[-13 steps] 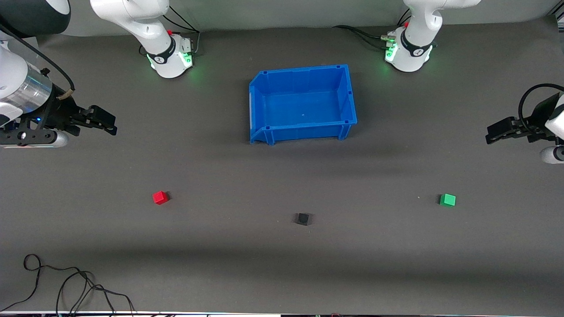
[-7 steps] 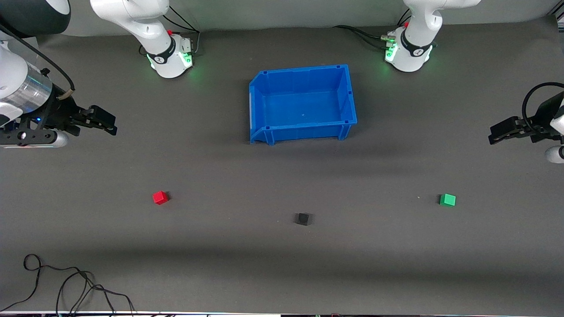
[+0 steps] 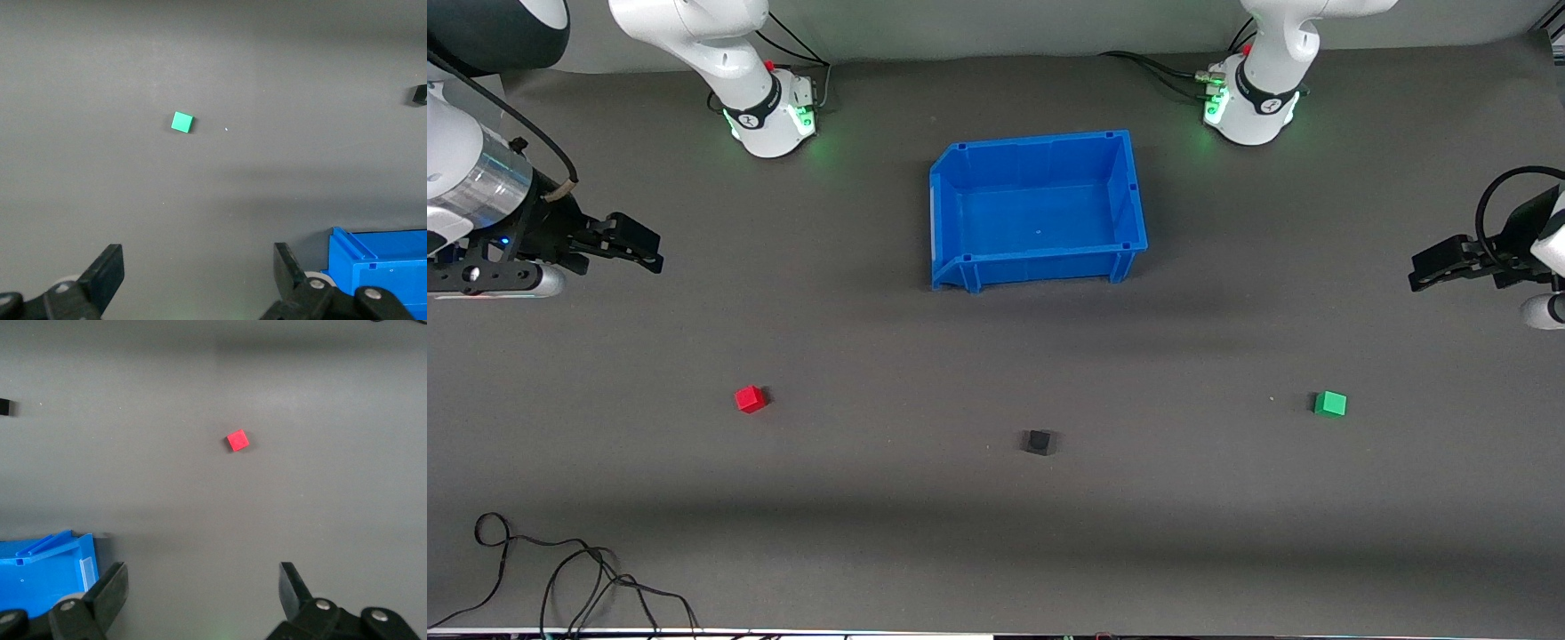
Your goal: Attach green and red cubes to black cube
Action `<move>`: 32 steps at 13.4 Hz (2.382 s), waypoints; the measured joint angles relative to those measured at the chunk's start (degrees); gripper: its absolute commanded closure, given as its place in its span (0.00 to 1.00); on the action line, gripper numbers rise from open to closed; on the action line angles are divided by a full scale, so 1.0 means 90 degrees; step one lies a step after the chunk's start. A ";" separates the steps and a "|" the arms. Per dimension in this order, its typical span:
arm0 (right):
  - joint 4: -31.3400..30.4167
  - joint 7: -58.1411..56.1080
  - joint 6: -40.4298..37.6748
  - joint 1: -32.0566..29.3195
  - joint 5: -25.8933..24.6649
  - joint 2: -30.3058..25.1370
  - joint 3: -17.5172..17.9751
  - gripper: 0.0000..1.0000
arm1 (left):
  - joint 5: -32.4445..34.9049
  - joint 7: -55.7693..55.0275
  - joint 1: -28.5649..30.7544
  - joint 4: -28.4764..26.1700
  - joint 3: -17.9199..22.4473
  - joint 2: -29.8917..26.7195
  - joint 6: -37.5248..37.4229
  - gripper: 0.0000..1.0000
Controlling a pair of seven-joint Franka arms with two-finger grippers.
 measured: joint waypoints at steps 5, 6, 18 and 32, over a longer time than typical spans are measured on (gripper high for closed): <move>0.0001 0.0000 0.0000 0.0007 0.0000 0.0000 0.0000 0.00 | 0.0000 -0.0195 -0.0062 -0.0006 -0.0025 0.0003 -0.0002 0.00; 0.0001 0.0000 0.0000 0.0007 0.0000 0.0000 0.0000 0.00 | 0.0000 -0.0208 -0.0078 -0.0006 -0.0028 0.0003 -0.0005 0.00; 0.0002 -0.0001 0.0000 0.0008 0.0000 0.0000 0.0000 0.00 | 0.0000 -0.0268 -0.0111 -0.0012 -0.0028 0.0007 -0.0022 0.00; -0.0007 0.1236 0.0010 -0.0009 0.0208 0.0636 -0.0095 0.00 | 0.0005 -0.0328 -0.0117 -0.0012 -0.0028 0.0020 -0.0001 0.00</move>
